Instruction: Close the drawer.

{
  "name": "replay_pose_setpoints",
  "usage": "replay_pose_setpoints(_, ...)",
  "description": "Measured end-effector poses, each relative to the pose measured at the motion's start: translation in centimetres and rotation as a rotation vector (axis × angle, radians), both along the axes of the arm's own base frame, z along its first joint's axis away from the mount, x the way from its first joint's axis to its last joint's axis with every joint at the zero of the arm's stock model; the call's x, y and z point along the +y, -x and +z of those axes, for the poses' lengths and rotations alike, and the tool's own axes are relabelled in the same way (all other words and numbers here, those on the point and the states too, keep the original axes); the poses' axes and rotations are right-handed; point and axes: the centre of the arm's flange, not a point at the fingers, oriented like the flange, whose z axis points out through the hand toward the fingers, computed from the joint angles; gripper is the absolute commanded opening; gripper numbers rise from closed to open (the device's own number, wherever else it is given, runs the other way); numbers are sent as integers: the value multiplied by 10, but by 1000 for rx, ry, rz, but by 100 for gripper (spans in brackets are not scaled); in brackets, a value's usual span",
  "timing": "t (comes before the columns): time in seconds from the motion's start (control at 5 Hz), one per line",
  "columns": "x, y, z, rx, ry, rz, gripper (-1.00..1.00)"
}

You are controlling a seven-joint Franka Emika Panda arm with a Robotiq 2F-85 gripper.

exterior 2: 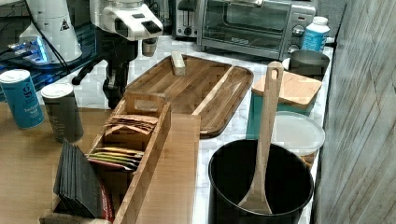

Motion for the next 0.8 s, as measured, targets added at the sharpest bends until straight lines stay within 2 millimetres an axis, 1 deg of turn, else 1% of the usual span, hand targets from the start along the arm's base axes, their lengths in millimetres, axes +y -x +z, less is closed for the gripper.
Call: replay_pose_setpoints(0.8, 1, 0, 0, -1, 2, 2, -100)
